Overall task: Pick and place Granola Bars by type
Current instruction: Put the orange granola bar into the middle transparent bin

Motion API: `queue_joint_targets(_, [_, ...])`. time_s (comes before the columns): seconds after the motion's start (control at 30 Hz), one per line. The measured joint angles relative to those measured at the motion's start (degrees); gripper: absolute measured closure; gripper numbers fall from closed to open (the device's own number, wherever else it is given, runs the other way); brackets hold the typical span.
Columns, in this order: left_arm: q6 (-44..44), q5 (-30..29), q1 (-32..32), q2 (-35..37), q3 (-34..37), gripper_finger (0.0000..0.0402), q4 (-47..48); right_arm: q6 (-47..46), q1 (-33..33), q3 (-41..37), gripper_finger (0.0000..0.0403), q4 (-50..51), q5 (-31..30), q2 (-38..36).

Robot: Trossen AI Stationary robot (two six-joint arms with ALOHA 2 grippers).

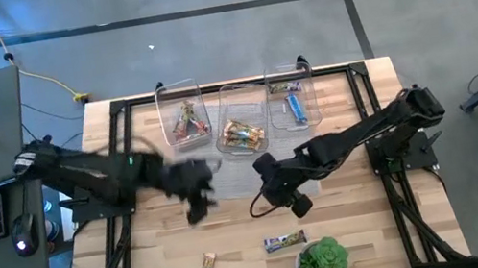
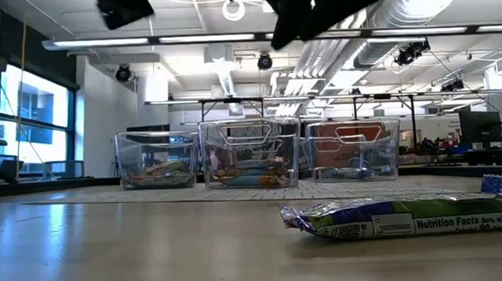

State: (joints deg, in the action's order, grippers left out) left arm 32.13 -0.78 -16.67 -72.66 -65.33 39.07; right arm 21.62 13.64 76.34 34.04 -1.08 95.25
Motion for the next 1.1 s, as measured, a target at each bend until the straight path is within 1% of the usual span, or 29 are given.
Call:
queue_joint_targets(0.07, [7.19,-0.59,-5.01,0.0,2.87,0.0202,-5.64,-1.97,0.01,0.0,0.0215,-0.04,-2.02,-1.64])
queue_joint_targets(0.17, [14.81,-4.47,-12.71,-0.03,6.29,0.0202,-10.61,-4.88,-0.08,0.0,0.0215,-0.12,-4.28,-3.53])
queue_joint_targets(0.23, [21.17,-7.53,-17.02,-0.91,8.0,0.0202,-12.39,-6.1,-0.08,0.0,0.0215,-0.74,-5.13,-4.21])
queue_joint_targets(0.33, [36.86,-10.16,-22.38,-2.37,9.8,0.0202,-12.28,-6.25,-0.06,0.0,0.0215,-1.25,-5.13,-4.49])
queue_joint_targets(0.37, [40.87,-10.4,-23.59,-3.19,9.95,0.0202,-12.67,-6.24,-0.06,0.0,0.0215,-1.48,-5.05,-4.49])
queue_joint_targets(0.4, [43.71,-10.55,-24.63,-4.1,10.13,0.0202,-12.94,-6.22,-0.06,0.0,0.0215,-1.55,-5.03,-4.49])
queue_joint_targets(0.47, [45.85,-10.74,-26.74,-6.1,10.32,0.0202,-13.31,-6.33,-0.04,0.0,0.0215,-1.64,-5.03,-4.49])
queue_joint_targets(0.57, [46.2,-10.57,-28.48,-8.96,10.26,0.0202,-17.78,-7.98,-0.04,0.0,0.0215,-1.64,-5.01,-4.49])
queue_joint_targets(0.67, [46.7,-7.26,-29.14,-12.19,10.26,0.0202,-20.19,-10.88,-0.04,0.0,0.0215,-1.6,-5.01,-4.49])
queue_joint_targets(0.73, [47.78,-5.7,-29.08,-14.23,10.26,0.0202,-21.0,-11.16,-0.04,0.0,0.0215,-1.5,-5.01,-4.49])
queue_joint_targets(0.83, [54.21,-5.07,-28.42,-16.57,10.26,0.0202,-20.91,-11.25,-0.04,0.0,0.0215,-1.63,-4.99,-4.49])
queue_joint_targets(0.9, [58.71,-2.54,-27.8,-18.19,10.17,0.0202,-20.86,-11.24,-0.04,0.0,0.0215,-1.78,-4.68,-4.49])
queue_joint_targets(0.97, [63.23,-0.31,-27.75,-19.17,10.26,0.0202,-18.81,-11.2,-0.04,0.0,0.0215,-1.95,-4.42,-4.49])
queue_joint_targets(1.03, [67.13,1.17,-27.29,-20.65,10.15,0.0202,-19.08,-11.19,-0.04,0.0,0.0215,-2.33,-4.42,-4.49])
queue_joint_targets(1.1, [69.0,3.68,-27.22,-21.57,10.3,0.0202,-17.38,-11.08,-0.04,0.0,0.0215,-2.42,-4.53,-4.49])
